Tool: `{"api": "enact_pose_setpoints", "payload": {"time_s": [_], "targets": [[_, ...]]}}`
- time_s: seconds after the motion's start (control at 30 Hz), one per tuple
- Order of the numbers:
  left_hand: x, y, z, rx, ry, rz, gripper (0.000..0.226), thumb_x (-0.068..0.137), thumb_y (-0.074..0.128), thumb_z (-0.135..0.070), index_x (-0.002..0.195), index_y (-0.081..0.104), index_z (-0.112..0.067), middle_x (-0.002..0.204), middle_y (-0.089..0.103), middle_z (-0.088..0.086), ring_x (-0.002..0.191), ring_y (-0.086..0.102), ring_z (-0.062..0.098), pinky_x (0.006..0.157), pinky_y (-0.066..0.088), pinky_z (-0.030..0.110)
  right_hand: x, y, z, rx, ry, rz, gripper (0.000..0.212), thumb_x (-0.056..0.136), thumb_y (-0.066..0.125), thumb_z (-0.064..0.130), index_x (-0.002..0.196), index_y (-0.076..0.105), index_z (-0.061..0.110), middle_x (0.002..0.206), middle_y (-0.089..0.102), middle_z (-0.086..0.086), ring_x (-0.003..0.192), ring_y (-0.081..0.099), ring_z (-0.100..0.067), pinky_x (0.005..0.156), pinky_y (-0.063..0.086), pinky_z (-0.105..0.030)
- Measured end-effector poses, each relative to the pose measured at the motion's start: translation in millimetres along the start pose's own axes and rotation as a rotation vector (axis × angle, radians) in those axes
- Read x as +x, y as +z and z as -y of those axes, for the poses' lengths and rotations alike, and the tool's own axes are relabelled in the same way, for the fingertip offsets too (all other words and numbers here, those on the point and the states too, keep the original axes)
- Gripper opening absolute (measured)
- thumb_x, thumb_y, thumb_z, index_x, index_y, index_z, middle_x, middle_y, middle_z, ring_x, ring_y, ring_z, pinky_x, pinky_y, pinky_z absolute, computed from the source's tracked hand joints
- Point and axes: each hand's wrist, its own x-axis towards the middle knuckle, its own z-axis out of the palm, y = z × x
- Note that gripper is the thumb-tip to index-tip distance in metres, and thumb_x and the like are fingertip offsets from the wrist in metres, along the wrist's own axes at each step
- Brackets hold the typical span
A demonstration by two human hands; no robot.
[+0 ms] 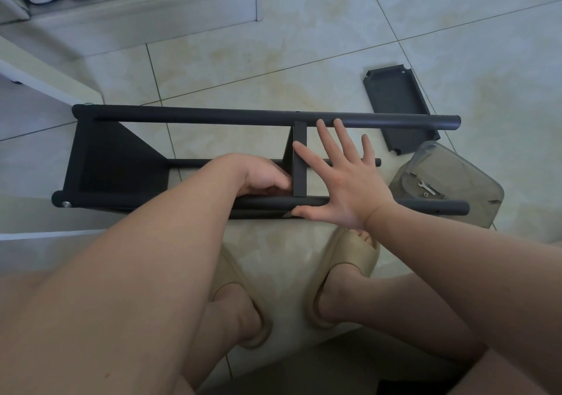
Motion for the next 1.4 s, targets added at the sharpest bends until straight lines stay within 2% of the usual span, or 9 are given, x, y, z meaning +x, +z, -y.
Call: {"api": "enact_pose_setpoints", "payload": {"time_s": [0.1,0.2,0.4,0.6,0.73,0.97,1.1,1.23,1.4], "targets": [[-1.5,-1.4,1.4,-0.026,-0.002,0.022,0.020,0.079,0.061,-0.014,0.076,0.079,-0.022,0.073,0.070,-0.001,0.069,0.065,0.011,0.084,0.048,0.029,0.1,-0.2,0.4,0.000,-0.003,0.002,0.108,0.072,0.027,0.096,0.161,0.008,0.038,0.170,-0.005,-0.010,0.155,-0.010,-0.037,0.117,0.008,-0.073],[-3.6,-3.1,3.2,-0.057,0.001,0.059,0.027,0.088,0.057,-0.007,0.097,0.079,-0.018,0.102,0.075,0.012,0.093,0.066,0.019,0.099,0.047,0.035,-0.2,-0.6,0.9,0.001,-0.001,0.001,0.108,0.071,0.026,0.096,0.161,0.008,0.038,0.170,-0.005,-0.011,0.155,-0.010,-0.037,0.117,0.008,-0.073],[-4.1,-0.7,-1.2,-0.043,-0.038,0.031,0.031,0.095,0.055,-0.015,0.120,0.071,-0.006,0.114,0.073,0.009,0.104,0.066,0.023,0.104,0.047,0.036,-0.2,-0.3,0.8,0.001,-0.003,0.001,0.108,0.072,0.026,0.096,0.161,0.008,0.038,0.170,-0.006,-0.010,0.155,-0.010,-0.037,0.116,0.008,-0.073],[-0.3,-0.5,-0.2,0.007,-0.024,-0.013,0.023,0.088,0.060,-0.013,0.106,0.075,-0.008,0.089,0.074,0.004,0.093,0.067,0.023,0.100,0.048,0.035,-0.2,-0.8,0.1,0.002,-0.004,0.003,0.108,0.072,0.026,0.096,0.161,0.007,0.038,0.170,-0.006,-0.010,0.155,-0.011,-0.037,0.117,0.008,-0.073],[-1.5,-3.9,3.7,-0.066,0.015,0.027,0.025,0.091,0.058,-0.007,0.095,0.079,-0.020,0.105,0.076,0.005,0.098,0.068,0.019,0.098,0.049,0.030,0.0,-1.5,0.5,-0.001,-0.006,0.009,0.108,0.072,0.026,0.095,0.161,0.006,0.038,0.170,-0.008,-0.010,0.155,-0.012,-0.037,0.117,0.007,-0.072],[0.1,-1.0,-0.7,0.004,-0.056,0.002,0.031,0.091,0.059,-0.018,0.116,0.072,-0.004,0.103,0.073,0.010,0.095,0.065,0.022,0.101,0.048,0.038,-0.3,-1.7,0.9,0.004,-0.001,0.005,0.108,0.072,0.027,0.095,0.161,0.008,0.038,0.170,-0.006,-0.010,0.155,-0.011,-0.037,0.117,0.008,-0.072],[2.3,0.3,-0.7,0.025,-0.031,-0.009,0.017,0.087,0.059,-0.012,0.079,0.074,-0.016,0.069,0.069,-0.002,0.068,0.063,0.014,0.077,0.047,0.029,-0.3,-0.5,0.5,0.009,-0.006,-0.007,0.108,0.072,0.029,0.095,0.161,0.009,0.037,0.170,-0.004,-0.011,0.155,-0.009,-0.038,0.117,0.009,-0.073],[0.8,-3.1,4.0,-0.065,0.013,0.036,0.025,0.085,0.059,-0.006,0.087,0.080,-0.019,0.089,0.074,0.006,0.084,0.067,0.019,0.094,0.051,0.033,0.1,0.5,-0.3,0.006,-0.010,-0.012,0.108,0.073,0.029,0.095,0.161,0.009,0.037,0.170,-0.004,-0.011,0.155,-0.010,-0.038,0.117,0.009,-0.073],[-0.4,-2.8,3.0,-0.096,0.011,0.038,0.025,0.092,0.055,-0.007,0.099,0.077,-0.016,0.101,0.076,0.008,0.091,0.070,0.018,0.092,0.052,0.031,-0.2,1.6,0.6,0.014,-0.012,-0.016,0.108,0.073,0.030,0.095,0.161,0.009,0.037,0.170,-0.004,-0.012,0.155,-0.009,-0.038,0.116,0.009,-0.073]]}}
